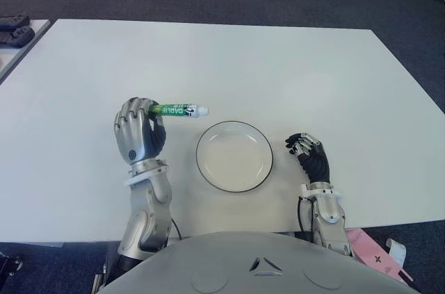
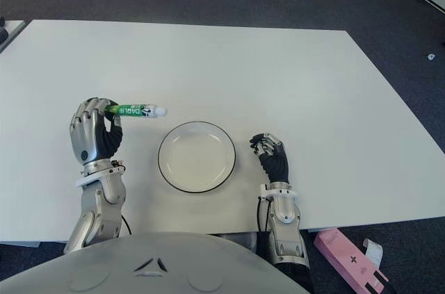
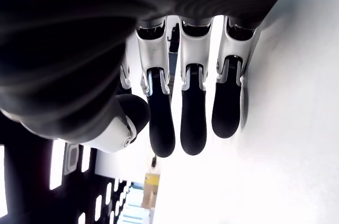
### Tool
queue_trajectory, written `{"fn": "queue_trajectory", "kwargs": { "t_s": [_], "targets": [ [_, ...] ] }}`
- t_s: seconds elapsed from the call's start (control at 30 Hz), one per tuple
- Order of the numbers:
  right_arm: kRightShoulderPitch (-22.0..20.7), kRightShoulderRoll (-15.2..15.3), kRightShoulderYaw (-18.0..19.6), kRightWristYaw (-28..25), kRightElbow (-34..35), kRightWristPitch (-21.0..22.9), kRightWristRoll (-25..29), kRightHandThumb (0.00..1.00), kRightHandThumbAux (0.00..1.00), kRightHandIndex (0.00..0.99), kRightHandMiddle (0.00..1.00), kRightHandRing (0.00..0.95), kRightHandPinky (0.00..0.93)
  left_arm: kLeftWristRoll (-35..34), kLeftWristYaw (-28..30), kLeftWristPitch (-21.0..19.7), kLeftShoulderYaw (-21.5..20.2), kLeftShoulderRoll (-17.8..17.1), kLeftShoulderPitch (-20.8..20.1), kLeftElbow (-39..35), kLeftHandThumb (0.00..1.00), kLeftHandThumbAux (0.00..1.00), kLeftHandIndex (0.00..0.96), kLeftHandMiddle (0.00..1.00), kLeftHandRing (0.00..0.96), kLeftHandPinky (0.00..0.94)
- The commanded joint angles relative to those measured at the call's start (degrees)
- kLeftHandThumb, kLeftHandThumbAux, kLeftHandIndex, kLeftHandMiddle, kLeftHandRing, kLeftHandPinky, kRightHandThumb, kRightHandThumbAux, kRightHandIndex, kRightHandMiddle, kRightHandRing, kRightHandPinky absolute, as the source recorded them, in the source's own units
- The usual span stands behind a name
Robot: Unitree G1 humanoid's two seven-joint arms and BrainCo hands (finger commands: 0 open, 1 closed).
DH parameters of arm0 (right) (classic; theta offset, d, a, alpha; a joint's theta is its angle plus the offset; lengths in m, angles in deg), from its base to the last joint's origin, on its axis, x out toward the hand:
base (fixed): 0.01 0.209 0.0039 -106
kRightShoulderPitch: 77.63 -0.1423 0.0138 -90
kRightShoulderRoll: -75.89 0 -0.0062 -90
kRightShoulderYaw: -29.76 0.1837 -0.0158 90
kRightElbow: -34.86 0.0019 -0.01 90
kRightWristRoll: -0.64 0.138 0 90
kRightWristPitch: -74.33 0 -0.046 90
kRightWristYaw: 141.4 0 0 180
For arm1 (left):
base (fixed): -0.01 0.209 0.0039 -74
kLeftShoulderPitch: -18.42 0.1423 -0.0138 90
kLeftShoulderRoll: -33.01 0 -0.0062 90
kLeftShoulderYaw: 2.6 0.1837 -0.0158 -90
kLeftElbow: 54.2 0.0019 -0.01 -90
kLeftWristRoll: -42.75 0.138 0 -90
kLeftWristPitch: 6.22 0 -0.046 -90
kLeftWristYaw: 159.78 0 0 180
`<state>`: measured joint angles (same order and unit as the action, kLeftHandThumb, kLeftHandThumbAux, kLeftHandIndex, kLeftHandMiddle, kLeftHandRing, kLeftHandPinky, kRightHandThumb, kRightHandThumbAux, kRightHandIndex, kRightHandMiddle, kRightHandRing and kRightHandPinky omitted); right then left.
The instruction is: Put the toothpaste on the table into the plate.
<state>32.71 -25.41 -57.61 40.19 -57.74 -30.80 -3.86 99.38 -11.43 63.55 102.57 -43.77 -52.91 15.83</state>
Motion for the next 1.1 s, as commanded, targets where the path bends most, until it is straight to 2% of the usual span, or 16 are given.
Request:
{"fn": "queue_trajectory", "kwargs": {
  "t_s": [0.03, 0.3, 0.5, 0.83, 0.97, 1.1],
  "targets": [
    [0.4, -0.4, -0.5, 0.3, -1.3, 1.3, -0.6, 0.704, 0.727, 0.425, 0.489, 0.477, 0.479, -0.7, 1.0, 1.8, 1.1, 1.0, -1.9, -1.1, 0.737, 0.702, 0.440, 0.981, 0.933, 0.913],
    [0.1, -0.4, -0.7, 0.8, -1.5, 1.5, -1.3, 0.703, 0.728, 0.425, 0.489, 0.473, 0.468, 0.4, 1.4, 6.1, 3.7, -0.4, -3.8, -0.4, 0.738, 0.702, 0.440, 0.983, 0.934, 0.915],
    [0.1, -0.5, -0.8, 0.9, -0.9, 2.3, -1.2, 0.704, 0.728, 0.425, 0.489, 0.475, 0.475, 3.7, 0.7, 9.1, 9.7, -0.4, -6.3, 4.0, 0.737, 0.702, 0.440, 0.985, 0.939, 0.921],
    [0.4, -0.8, -0.9, 0.9, -0.3, 2.6, -0.9, 0.704, 0.727, 0.425, 0.491, 0.478, 0.483, 1.7, 10.4, 14.0, 14.9, -4.9, -5.0, 3.9, 0.740, 0.701, 0.441, 0.942, 0.915, 0.895],
    [0.5, -0.9, -1.0, 1.0, 0.1, 3.0, -1.1, 0.704, 0.727, 0.425, 0.491, 0.478, 0.482, 2.5, 10.3, 17.8, 17.0, -7.3, -7.1, 9.9, 0.742, 0.699, 0.442, 0.919, 0.902, 0.881],
    [0.7, -0.9, -1.2, 1.1, 0.5, 3.4, -1.2, 0.704, 0.727, 0.426, 0.491, 0.476, 0.475, 5.4, 10.4, 18.6, 19.7, -8.2, -10.1, 17.9, 0.743, 0.698, 0.443, 0.902, 0.895, 0.893]
  ]
}}
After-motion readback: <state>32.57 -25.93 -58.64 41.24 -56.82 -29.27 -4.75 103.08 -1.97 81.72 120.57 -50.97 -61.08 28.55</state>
